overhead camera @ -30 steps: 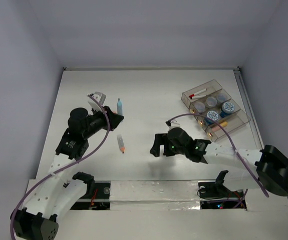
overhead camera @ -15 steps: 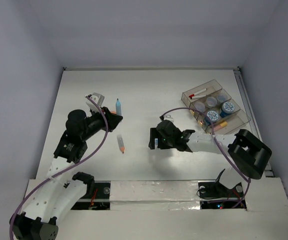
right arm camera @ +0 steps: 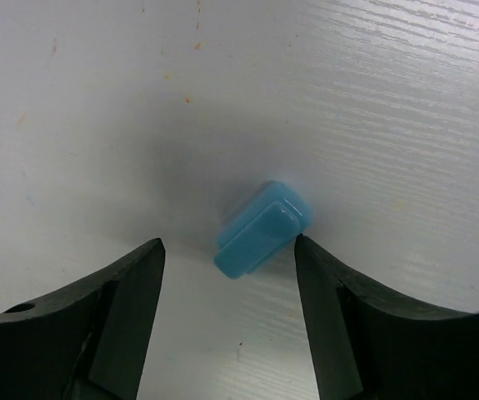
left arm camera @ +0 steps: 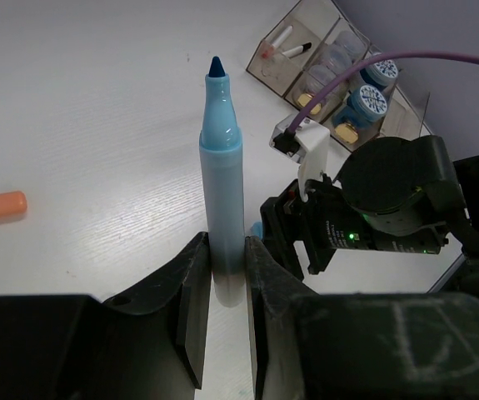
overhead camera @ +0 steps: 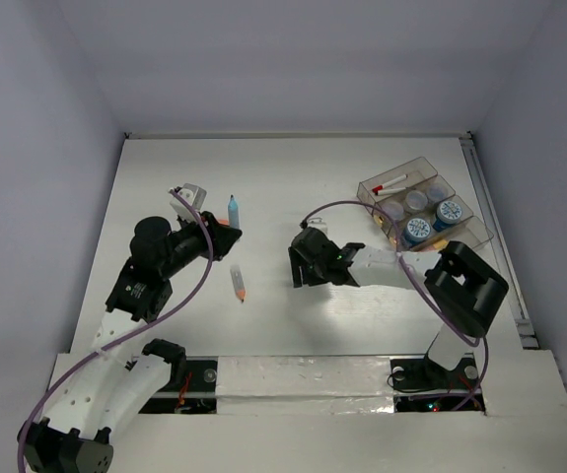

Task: Sort the stationery into containers
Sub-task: Pick up the pen cap from the center of the board.

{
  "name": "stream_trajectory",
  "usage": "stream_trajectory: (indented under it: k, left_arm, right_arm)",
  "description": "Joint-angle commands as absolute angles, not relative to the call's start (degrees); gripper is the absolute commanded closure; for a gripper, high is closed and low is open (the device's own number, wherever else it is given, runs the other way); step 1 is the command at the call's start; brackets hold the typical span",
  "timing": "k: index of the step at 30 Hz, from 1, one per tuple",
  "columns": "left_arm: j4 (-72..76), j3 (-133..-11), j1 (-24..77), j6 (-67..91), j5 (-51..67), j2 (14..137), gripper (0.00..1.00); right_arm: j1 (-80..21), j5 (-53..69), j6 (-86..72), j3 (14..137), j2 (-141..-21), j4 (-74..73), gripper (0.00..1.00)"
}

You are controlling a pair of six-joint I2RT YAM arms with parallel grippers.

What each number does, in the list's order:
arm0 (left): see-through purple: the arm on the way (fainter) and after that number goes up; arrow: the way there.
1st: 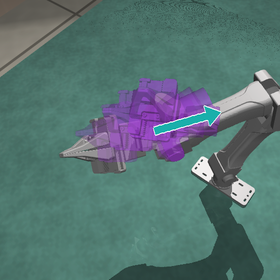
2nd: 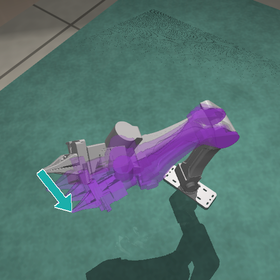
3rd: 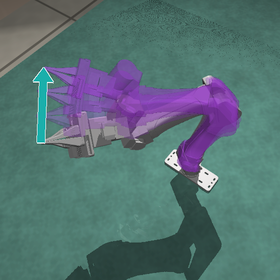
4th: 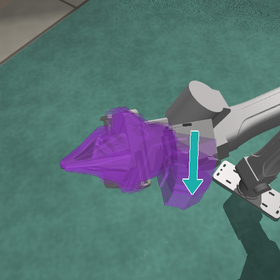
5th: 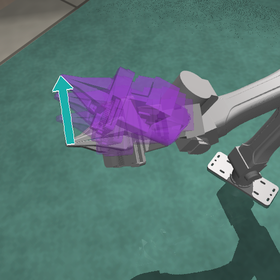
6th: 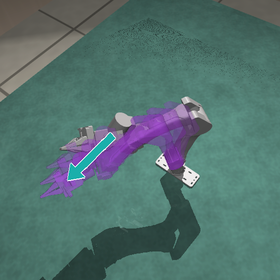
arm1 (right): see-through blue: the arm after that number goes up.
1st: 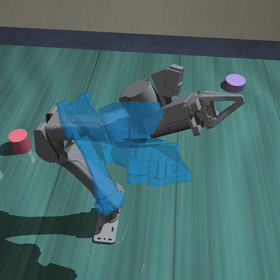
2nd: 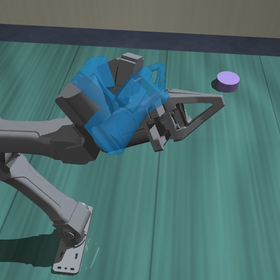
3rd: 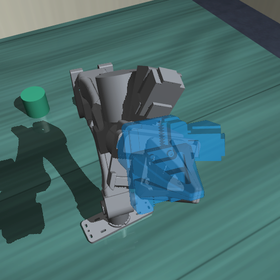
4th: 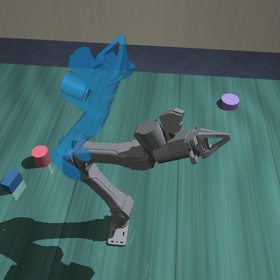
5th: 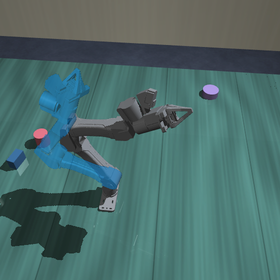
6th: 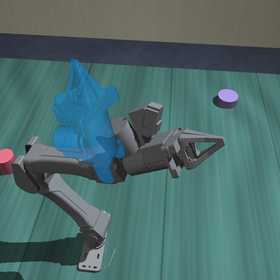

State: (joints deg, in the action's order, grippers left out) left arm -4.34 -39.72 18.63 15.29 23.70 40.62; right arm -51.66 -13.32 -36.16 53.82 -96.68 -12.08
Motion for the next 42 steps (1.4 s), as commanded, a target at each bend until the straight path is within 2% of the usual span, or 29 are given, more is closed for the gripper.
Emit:
stream_trajectory:
  k: [1, 3, 5, 11, 15, 21, 24, 29, 32, 33, 36, 42]
  left_arm:
    - [-2.81, -40.69, 18.81, 14.5, 23.55, 39.64, 1.0]
    - [-2.81, -40.78, 18.81, 14.5, 23.47, 39.64, 1.0]
    - [-2.81, -40.78, 18.81, 14.5, 23.38, 39.64, 1.0]
    - [-2.9, -40.69, 18.81, 14.33, 23.12, 39.73, 1.0]
    - [-2.9, -40.78, 18.81, 14.33, 23.2, 39.73, 1.0]
    - [-2.9, -40.69, 18.81, 14.33, 23.11, 39.55, 1.0]
    - [-2.9, -40.69, 18.81, 14.41, 23.03, 39.55, 1.0]
    - [-2.99, -40.69, 18.81, 14.33, 23.03, 39.55, 1.0]
    - [-2.9, -40.69, 18.81, 14.33, 23.03, 39.64, 1.0]
    - [-2.9, -40.69, 18.81, 14.41, 23.03, 39.73, 1.0]
    - [-2.73, -40.69, 18.81, 14.33, 23.03, 39.73, 1.0]
    - [-2.81, -40.69, 18.81, 14.33, 22.76, 40.6, 1.0]
  right_arm:
    - [-51.33, -16.34, -32.17, 57.38, -100.45, -19.32, 0.32]
    - [-51.33, -16.87, -30.42, 58.88, -102.39, -21.08, 0.41]
    - [-51.33, -16.88, -29.62, 60.46, -103.53, -22.5, 0.46]
    - [-51.33, -16.17, -28.65, 62.49, -106.17, -23.82, 0.54]
    - [-51.33, -16.35, -28.21, 63.98, -108.1, -24.78, 0.54]
    - [-51.33, -16.0, -28.21, 65.74, -109.6, -24.35, 0.38]
    - [-51.33, -15.38, -28.04, 66.44, -110.21, -24.08, 0.39]
    - [-51.33, -15.64, -28.04, 67.15, -111.36, -24.08, 0.53]
    - [-51.33, -16.0, -28.21, 66.71, -110.83, -23.91, 0.7]
    - [-50.81, -16.26, -28.3, 66.62, -110.74, -23.91, 0.81]
    - [-50.8, -16.96, -28.39, 67.14, -109.6, -23.73, 1.0]
    - [-50.8, -18.72, -26.29, 69.34, -101.18, -18.91, 1.0]
